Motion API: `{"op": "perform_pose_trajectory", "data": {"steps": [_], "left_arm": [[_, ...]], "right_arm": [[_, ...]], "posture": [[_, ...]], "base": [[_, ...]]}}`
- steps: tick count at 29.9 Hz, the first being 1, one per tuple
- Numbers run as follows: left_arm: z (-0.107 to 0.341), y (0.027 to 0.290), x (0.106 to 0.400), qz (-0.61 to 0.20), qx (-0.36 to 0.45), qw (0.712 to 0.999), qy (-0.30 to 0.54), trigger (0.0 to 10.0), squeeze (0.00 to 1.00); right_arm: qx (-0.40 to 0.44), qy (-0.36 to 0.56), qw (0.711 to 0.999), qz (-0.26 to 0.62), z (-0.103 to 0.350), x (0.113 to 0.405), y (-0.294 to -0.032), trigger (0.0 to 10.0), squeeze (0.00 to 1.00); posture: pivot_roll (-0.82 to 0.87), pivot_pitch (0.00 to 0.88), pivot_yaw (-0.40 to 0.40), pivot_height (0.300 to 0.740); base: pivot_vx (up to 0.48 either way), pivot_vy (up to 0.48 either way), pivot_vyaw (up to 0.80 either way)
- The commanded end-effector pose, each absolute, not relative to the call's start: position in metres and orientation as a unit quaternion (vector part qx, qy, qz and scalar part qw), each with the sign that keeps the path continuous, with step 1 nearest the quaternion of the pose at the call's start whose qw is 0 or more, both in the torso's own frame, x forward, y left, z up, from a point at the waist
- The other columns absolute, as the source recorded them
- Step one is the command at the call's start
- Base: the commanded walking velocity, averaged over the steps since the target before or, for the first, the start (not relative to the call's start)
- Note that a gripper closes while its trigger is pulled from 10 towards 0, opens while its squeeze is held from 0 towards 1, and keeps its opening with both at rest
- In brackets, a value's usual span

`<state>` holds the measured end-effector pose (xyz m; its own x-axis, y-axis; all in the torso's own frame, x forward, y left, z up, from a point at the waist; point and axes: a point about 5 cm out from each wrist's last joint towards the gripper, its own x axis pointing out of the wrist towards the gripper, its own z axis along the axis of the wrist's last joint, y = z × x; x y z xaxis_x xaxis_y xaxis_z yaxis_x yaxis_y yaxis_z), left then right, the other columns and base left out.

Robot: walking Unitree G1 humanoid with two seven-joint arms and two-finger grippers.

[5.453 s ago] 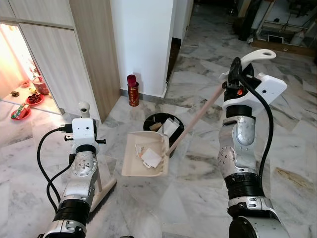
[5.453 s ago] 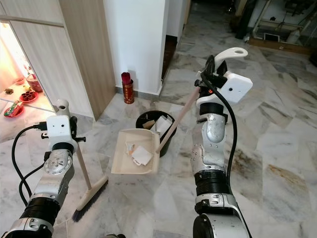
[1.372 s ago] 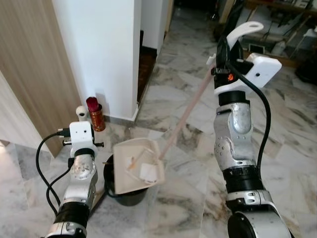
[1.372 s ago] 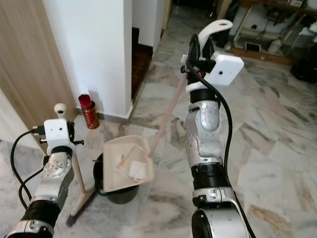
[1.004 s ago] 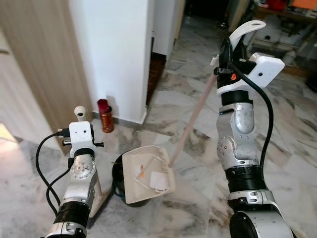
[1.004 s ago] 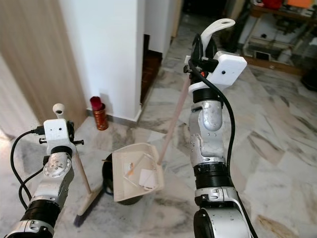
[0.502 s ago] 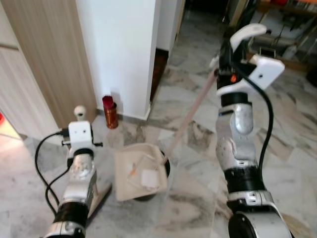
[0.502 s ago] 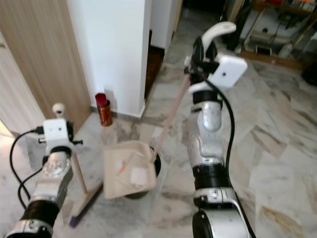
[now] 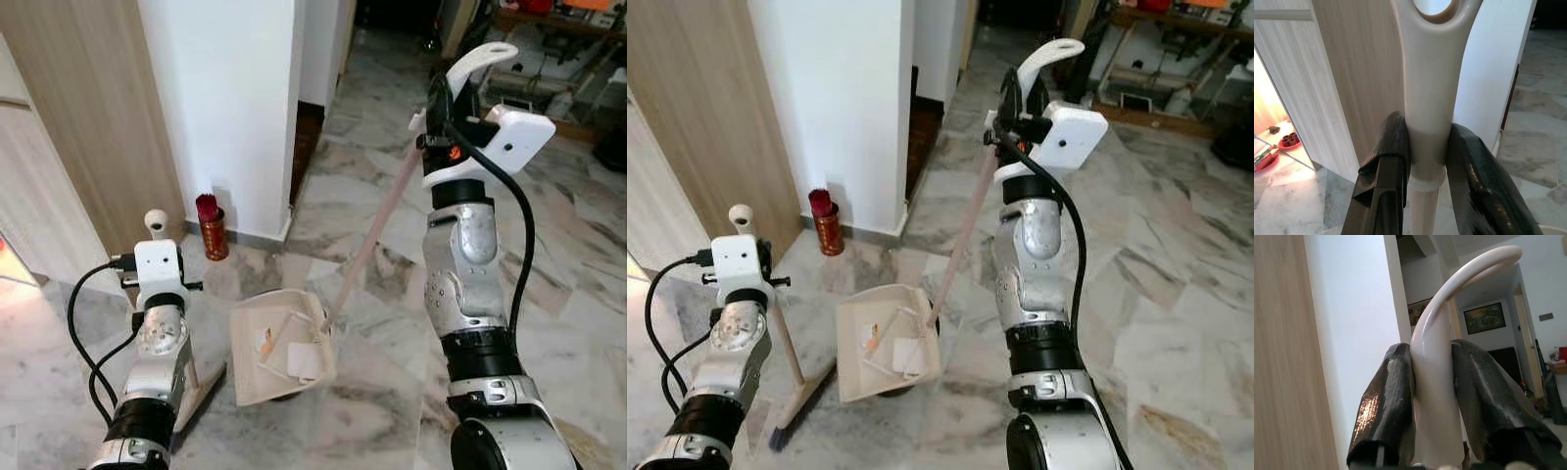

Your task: Sweep floor

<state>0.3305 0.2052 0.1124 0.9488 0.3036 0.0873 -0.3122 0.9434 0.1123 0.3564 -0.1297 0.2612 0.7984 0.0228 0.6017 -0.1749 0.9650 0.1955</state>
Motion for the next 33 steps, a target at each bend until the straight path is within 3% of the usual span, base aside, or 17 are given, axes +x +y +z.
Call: {"op": "perform_pose_trajectory", "data": {"steps": [1, 22, 33], "left_arm": [[0.124, 0.202, 0.334, 0.151, 0.063, 0.985, -0.06, 10.0, 0.0], [0.125, 0.203, 0.334, 0.154, 0.066, 0.984, -0.063, 10.0, 0.0], [0.125, 0.203, 0.334, 0.154, 0.065, 0.984, -0.065, 10.0, 0.0]], "right_arm": [[0.123, -0.347, 0.928, 0.055, 0.278, 0.352, -0.13, 10.0, 0.0], [0.127, -0.348, 0.927, 0.062, 0.278, 0.352, -0.129, 10.0, 0.0], [0.111, -0.377, 0.915, 0.093, 0.286, 0.346, -0.12, 10.0, 0.0]], "posture": [[0.16, 0.0, -0.078, 0.74], [0.16, 0.0, -0.078, 0.74], [0.16, 0.0, -0.08, 0.74]], "base": [[0.285, 0.0, 0.0], [0.313, 0.0, 0.0], [0.0, 0.0, 0.0]]}}
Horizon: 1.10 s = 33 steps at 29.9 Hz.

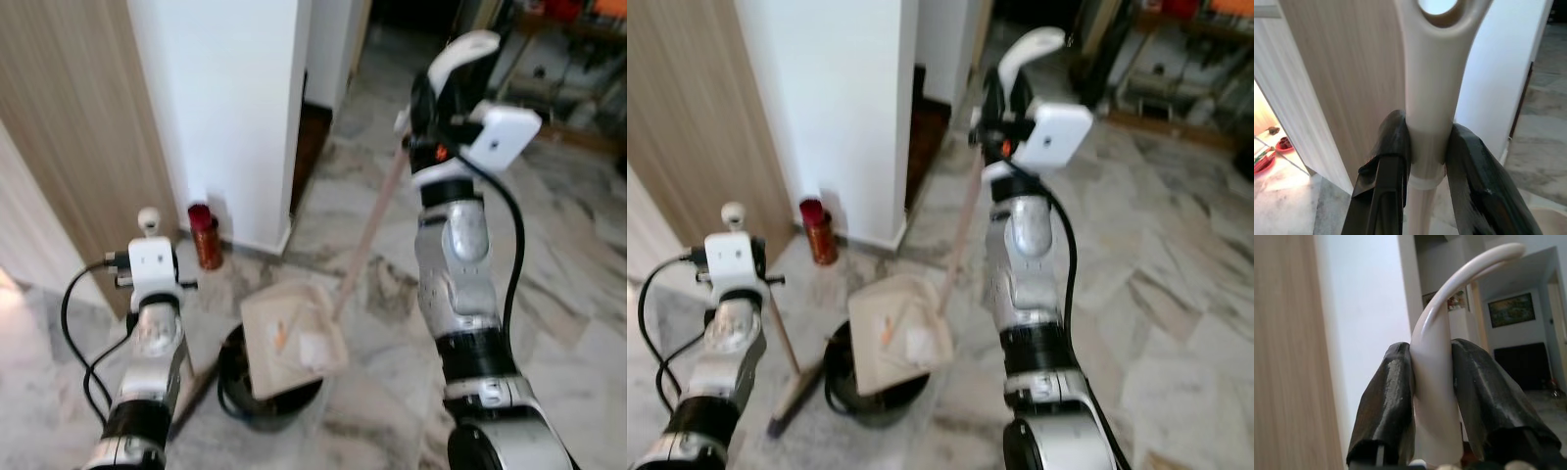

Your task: Sweep floor

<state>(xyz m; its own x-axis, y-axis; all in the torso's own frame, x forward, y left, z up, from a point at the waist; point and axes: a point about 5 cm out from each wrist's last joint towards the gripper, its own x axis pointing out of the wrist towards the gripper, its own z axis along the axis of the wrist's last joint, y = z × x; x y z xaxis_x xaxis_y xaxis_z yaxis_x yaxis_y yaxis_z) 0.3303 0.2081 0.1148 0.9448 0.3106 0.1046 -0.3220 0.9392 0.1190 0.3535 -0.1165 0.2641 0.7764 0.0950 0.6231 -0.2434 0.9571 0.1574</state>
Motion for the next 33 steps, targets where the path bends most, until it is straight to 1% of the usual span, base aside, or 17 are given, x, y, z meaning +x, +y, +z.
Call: {"op": "perform_pose_trajectory", "data": {"steps": [1, 6, 7, 11, 13, 19, 25, 29, 31, 33], "left_arm": [[0.125, 0.202, 0.334, 0.153, 0.065, 0.984, -0.065, 10.0, 0.0], [0.125, 0.202, 0.334, 0.151, 0.062, 0.984, -0.066, 10.0, 0.0], [0.125, 0.202, 0.333, 0.15, 0.061, 0.984, -0.069, 10.0, 0.0], [0.125, 0.202, 0.333, 0.148, 0.061, 0.985, -0.07, 10.0, 0.0], [0.126, 0.201, 0.333, 0.146, 0.061, 0.985, -0.072, 10.0, 0.0], [0.127, 0.2, 0.333, 0.142, 0.059, 0.985, -0.075, 10.0, 0.0], [0.127, 0.199, 0.333, 0.14, 0.058, 0.986, -0.077, 10.0, 0.0], [0.127, 0.198, 0.332, 0.138, 0.056, 0.986, -0.079, 10.0, 0.0], [0.127, 0.198, 0.332, 0.138, 0.056, 0.986, -0.079, 10.0, 0.0], [0.127, 0.197, 0.332, 0.137, 0.055, 0.986, -0.08, 10.0, 0.0]], "right_arm": [[0.109, -0.379, 0.914, 0.096, 0.286, 0.345, -0.119, 10.0, 0.0], [0.086, -0.402, 0.904, 0.119, 0.292, 0.34, -0.111, 10.0, 0.0], [0.075, -0.416, 0.897, 0.132, 0.295, 0.337, -0.106, 10.0, 0.0], [0.048, -0.438, 0.884, 0.159, 0.299, 0.331, -0.096, 10.0, 0.0], [0.022, -0.454, 0.871, 0.187, 0.3, 0.324, -0.085, 10.0, 0.0], [-0.031, -0.471, 0.848, 0.24, 0.297, 0.313, -0.062, 10.0, 0.0], [-0.062, -0.484, 0.832, 0.264, 0.294, 0.306, -0.05, 10.0, 0.0], [-0.083, -0.496, 0.815, 0.288, 0.293, 0.298, -0.039, 10.0, 0.0], [-0.085, -0.497, 0.814, 0.289, 0.293, 0.298, -0.038, 10.0, 0.0], [-0.094, -0.505, 0.804, 0.3, 0.293, 0.293, -0.032, 10.0, 0.0]], "posture": [[0.16, 0.0, -0.08, 0.74], [0.16, 0.0, -0.079, 0.74], [0.16, 0.0, -0.078, 0.74], [0.16, 0.0, -0.076, 0.74], [0.15, 0.0, -0.075, 0.74], [0.16, 0.0, -0.075, 0.74], [0.15, 0.0, -0.075, 0.74], [0.15, 0.0, -0.076, 0.74], [0.15, 0.0, -0.076, 0.74], [0.15, 0.0, -0.077, 0.74]], "base": [[0.0, 0.0, 0.0], [0.0, 0.0, 0.0], [0.0, 0.0, 0.0], [0.0, 0.0, 0.0], [0.0, 0.0, 0.0], [0.0, 0.0, 0.0], [0.0, 0.0, 0.0], [0.0, 0.0, 0.0], [0.0, 0.0, 0.0], [0.0, 0.0, 0.0]]}}
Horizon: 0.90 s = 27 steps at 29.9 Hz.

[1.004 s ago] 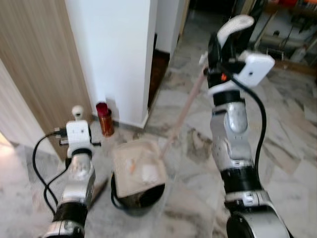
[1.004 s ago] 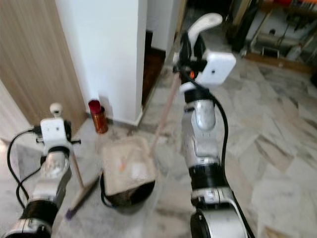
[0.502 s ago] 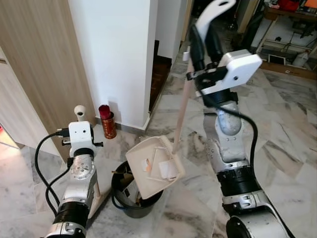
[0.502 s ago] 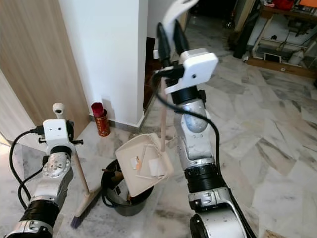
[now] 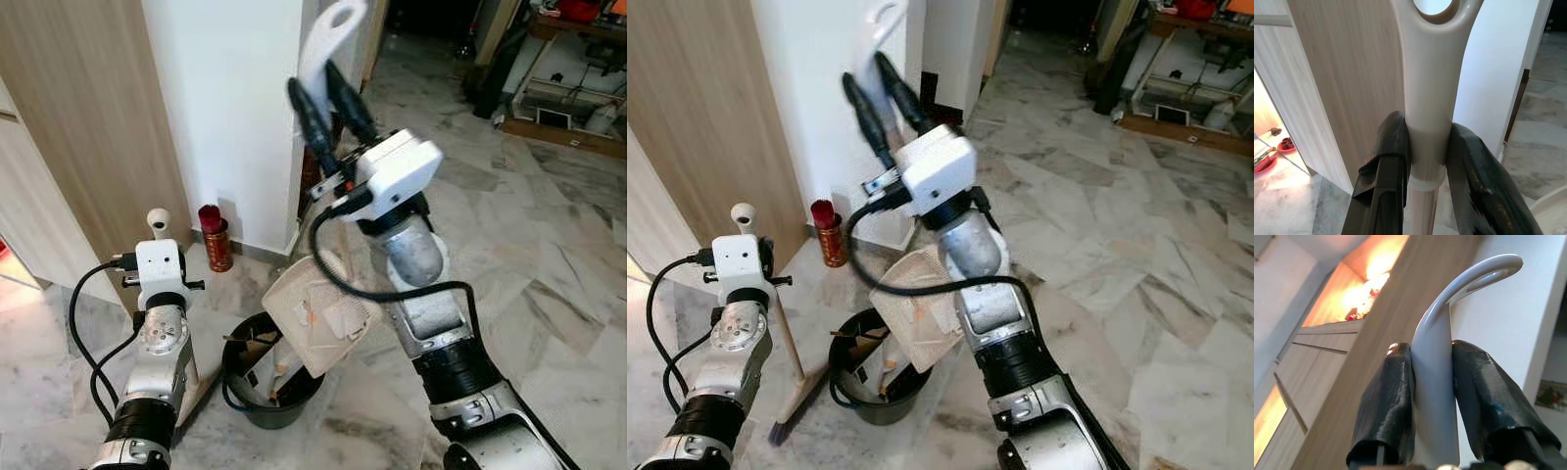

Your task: Sweep floor

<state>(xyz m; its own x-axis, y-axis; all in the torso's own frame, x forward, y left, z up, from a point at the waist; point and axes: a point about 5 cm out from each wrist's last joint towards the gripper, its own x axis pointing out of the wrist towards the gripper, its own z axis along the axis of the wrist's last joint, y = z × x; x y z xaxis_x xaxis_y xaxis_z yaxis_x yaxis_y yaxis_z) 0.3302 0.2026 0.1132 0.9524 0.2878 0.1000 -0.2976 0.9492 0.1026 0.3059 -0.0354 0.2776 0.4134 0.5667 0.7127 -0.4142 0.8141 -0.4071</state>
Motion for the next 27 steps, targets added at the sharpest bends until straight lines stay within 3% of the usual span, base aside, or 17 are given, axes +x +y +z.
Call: {"op": "perform_pose_trajectory", "data": {"steps": [1, 27], "left_arm": [[0.1272, 0.1972, 0.3322, 0.137, 0.055, 0.986, -0.08, 10.0, 0.0], [0.1274, 0.197, 0.3322, 0.136, 0.054, 0.986, -0.082, 10.0, 0.0]], "right_arm": [[-0.094, -0.505, 0.803, 0.302, 0.2928, 0.2921, -0.0308, 10.0, 0.0], [-0.17, -0.516, 0.782, 0.305, 0.29, 0.2887, -0.0243, 10.0, 0.0]], "posture": [[0.15, 0.0, -0.078, 0.74], [0.16, 0.0, -0.082, 0.74]], "base": [[0.0, 0.0, 0.0], [0.0, 0.0, 0.0]]}}
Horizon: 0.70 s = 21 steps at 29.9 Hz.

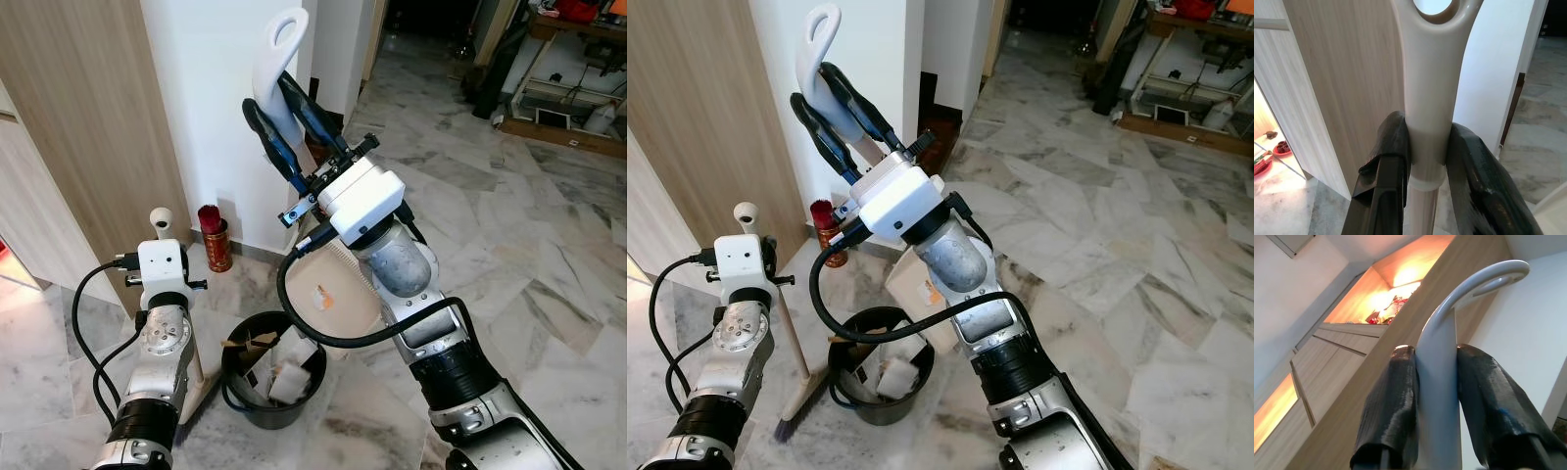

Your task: Sweep floor

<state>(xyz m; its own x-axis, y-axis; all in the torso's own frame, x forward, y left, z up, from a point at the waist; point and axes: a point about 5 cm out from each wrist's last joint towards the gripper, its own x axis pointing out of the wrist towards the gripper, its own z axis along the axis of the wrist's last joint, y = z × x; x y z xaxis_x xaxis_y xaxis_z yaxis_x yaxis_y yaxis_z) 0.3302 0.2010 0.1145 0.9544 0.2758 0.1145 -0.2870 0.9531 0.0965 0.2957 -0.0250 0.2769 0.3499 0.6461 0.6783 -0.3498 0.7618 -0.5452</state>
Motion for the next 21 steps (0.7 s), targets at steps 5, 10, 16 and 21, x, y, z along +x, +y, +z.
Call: {"op": "perform_pose_trajectory", "data": {"steps": [5, 10, 16, 21], "left_arm": [[0.127, 0.197, 0.332, 0.136, 0.055, 0.986, -0.081, 10.0, 0.0], [0.125, 0.2, 0.331, 0.139, 0.057, 0.986, -0.077, 10.0, 0.0], [0.124, 0.202, 0.331, 0.142, 0.06, 0.985, -0.075, 10.0, 0.0], [0.122, 0.208, 0.329, 0.146, 0.066, 0.985, -0.071, 10.0, 0.0]], "right_arm": [[-0.187, -0.437, 0.857, 0.198, 0.275, 0.322, -0.054, 10.0, 0.0], [-0.191, -0.373, 0.901, 0.114, 0.26, 0.339, -0.087, 10.0, 0.0], [-0.189, -0.28, 0.941, 0.012, 0.224, 0.351, -0.133, 10.0, 0.0], [-0.195, -0.229, 0.953, -0.028, 0.202, 0.351, -0.155, 10.0, 0.0]], "posture": [[0.16, 0.0, -0.085, 0.74], [0.15, 0.0, -0.084, 0.74], [0.15, 0.0, -0.084, 0.74], [0.15, 0.0, -0.086, 0.74]], "base": [[0.0, 0.0, 0.0], [0.0, 0.0, 0.0], [0.0, 0.0, 0.0], [0.0, 0.0, 0.0]]}}
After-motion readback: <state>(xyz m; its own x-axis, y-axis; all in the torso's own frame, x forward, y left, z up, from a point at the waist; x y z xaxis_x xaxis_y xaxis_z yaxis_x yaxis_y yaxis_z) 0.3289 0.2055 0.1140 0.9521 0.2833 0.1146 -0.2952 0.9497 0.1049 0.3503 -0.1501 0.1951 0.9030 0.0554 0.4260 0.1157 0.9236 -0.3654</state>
